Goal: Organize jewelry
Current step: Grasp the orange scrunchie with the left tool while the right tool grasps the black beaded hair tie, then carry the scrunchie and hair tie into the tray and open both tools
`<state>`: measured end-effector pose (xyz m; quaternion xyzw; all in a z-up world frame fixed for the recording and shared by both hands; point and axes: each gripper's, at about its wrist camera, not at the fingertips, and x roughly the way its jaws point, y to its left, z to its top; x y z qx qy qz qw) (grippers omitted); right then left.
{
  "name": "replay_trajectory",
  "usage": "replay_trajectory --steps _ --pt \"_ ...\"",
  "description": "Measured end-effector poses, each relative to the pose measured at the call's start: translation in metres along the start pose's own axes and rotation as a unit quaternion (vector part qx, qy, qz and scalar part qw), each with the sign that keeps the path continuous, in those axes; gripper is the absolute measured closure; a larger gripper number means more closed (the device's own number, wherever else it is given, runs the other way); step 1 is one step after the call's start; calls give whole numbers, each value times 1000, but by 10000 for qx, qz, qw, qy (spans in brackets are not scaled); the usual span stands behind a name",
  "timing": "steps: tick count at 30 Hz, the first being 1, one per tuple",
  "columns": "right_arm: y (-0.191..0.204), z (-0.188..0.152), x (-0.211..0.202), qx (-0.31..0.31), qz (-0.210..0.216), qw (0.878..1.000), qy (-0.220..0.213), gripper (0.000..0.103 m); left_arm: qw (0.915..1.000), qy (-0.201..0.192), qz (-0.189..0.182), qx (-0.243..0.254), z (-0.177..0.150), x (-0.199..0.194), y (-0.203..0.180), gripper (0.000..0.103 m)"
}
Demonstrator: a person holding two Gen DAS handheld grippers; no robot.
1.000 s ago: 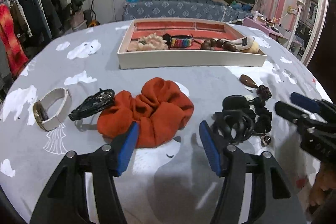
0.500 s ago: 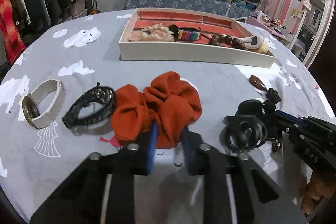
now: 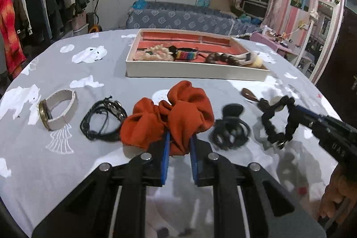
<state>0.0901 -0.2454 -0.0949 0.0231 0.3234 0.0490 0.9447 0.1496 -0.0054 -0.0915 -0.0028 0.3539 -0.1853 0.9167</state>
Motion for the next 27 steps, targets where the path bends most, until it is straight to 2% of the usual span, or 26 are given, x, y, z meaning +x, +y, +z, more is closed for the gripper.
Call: replay_trajectory --steps 2,3,5,15,21,27 --pt "1 -5 -15 -106 63 9995 -302 94 9997 -110 119 166 -8 -5 -8 87" --pt "2 -6 -19 -169 -38 9993 -342 94 9991 -195 217 291 -12 -10 -13 87" --pt "5 -8 -28 -270 -132 9985 -454 94 9990 -242 191 315 -13 -16 -18 87" --pt "0 7 -52 -228 -26 9973 -704 94 9975 -503 325 378 4 -34 -26 87" --pt "3 22 -67 -391 -205 9945 -952 94 9953 -797 235 503 30 -49 -30 87" --pt "5 56 -77 -615 -333 9895 -1265 94 9898 -1217 283 678 77 -59 -27 87"
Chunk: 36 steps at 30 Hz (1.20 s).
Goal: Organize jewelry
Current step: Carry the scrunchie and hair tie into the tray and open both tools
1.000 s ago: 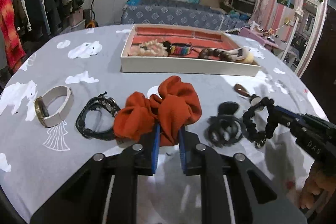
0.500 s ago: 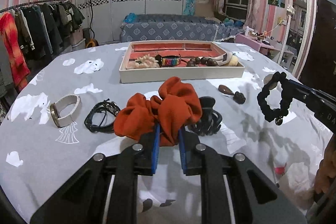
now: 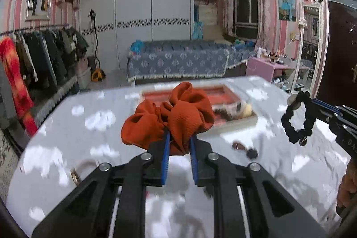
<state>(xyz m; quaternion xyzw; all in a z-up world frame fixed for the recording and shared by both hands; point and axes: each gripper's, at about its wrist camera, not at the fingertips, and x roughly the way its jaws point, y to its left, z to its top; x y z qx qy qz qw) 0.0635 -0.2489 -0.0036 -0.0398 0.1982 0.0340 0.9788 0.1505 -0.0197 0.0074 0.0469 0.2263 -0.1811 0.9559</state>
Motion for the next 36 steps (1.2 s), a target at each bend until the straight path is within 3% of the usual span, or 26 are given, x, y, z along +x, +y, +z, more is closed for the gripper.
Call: replay_trajectory --steps 9,17,21,23,27,30,36 --pt "-17 62 22 57 -52 9989 -466 94 9995 -307 -13 -3 57 36 17 87" --pt "-28 102 86 160 -80 9990 -417 94 9987 -498 -57 -110 112 90 38 87" --pt "-34 126 127 161 -107 9992 -341 94 9990 -417 127 1 133 134 40 86" --pt "-39 134 157 125 -132 9995 -259 94 9987 -378 337 34 131 161 42 86" --pt "-54 127 209 290 1 9995 -93 94 9991 15 103 -418 103 206 53 86" --pt "-63 107 241 398 -93 9991 122 94 9983 398 63 -418 81 234 53 86" --pt "-62 68 276 212 -191 9974 658 93 9971 669 131 -352 60 259 45 86"
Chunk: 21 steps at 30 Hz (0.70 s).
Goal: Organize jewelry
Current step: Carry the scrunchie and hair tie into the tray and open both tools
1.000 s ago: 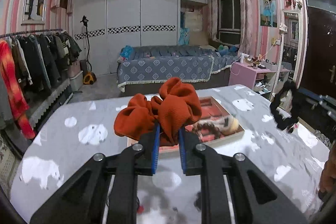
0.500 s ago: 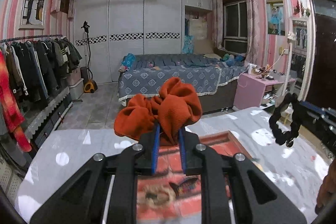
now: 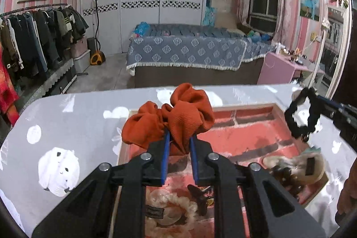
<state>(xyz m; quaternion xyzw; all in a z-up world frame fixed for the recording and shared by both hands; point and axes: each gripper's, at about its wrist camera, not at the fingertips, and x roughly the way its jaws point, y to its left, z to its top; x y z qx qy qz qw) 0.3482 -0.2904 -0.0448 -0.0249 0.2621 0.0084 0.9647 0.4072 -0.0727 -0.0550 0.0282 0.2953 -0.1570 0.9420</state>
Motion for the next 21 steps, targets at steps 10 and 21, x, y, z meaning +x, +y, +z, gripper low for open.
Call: replay_trajectory --steps 10,21 --pt "-6 -29 27 114 -60 9986 508 93 9990 421 140 88 -14 28 -3 86" --pt "-9 -37 41 6 -317 9972 676 92 9969 737 172 214 -35 43 -12 85"
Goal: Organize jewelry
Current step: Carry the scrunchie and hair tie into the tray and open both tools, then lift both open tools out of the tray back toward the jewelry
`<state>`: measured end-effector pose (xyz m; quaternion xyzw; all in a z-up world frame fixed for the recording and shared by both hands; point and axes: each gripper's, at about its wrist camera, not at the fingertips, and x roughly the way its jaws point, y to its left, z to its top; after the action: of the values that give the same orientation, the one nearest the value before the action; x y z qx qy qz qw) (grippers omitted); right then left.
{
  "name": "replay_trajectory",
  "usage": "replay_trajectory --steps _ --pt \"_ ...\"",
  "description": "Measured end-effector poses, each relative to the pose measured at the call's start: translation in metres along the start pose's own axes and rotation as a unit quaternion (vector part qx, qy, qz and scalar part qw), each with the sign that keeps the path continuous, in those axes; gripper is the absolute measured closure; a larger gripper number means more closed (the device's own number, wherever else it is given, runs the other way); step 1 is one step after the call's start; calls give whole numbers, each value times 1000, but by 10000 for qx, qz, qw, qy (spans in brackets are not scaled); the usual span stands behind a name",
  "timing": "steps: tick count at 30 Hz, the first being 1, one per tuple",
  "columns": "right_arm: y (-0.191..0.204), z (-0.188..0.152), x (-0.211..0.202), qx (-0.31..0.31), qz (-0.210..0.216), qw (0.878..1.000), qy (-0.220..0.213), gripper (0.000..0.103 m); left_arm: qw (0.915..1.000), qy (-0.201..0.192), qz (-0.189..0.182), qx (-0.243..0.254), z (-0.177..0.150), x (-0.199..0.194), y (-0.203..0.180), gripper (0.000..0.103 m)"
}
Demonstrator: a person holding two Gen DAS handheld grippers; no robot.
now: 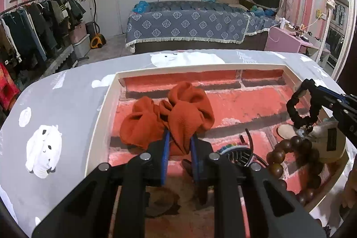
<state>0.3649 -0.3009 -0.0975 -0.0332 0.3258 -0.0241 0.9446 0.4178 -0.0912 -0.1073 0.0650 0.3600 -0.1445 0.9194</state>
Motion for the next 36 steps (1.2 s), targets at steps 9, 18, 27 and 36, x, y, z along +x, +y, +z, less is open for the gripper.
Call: replay_trajectory --steps 9,18,27,36 --pt "-7 -7 14 20 -159 9997 184 91 9998 79 163 76 -1 0 -4 81" --pt "-12 -7 16 34 -147 9996 239 84 9996 33 275 67 -3 -3 -5 63" --pt "-14 -6 14 102 -76 9997 207 73 9997 3 248 -39 -2 -5 0 55" --pt "-15 -5 13 175 -52 9997 177 69 9996 -90 240 -120 0 -8 1 39"
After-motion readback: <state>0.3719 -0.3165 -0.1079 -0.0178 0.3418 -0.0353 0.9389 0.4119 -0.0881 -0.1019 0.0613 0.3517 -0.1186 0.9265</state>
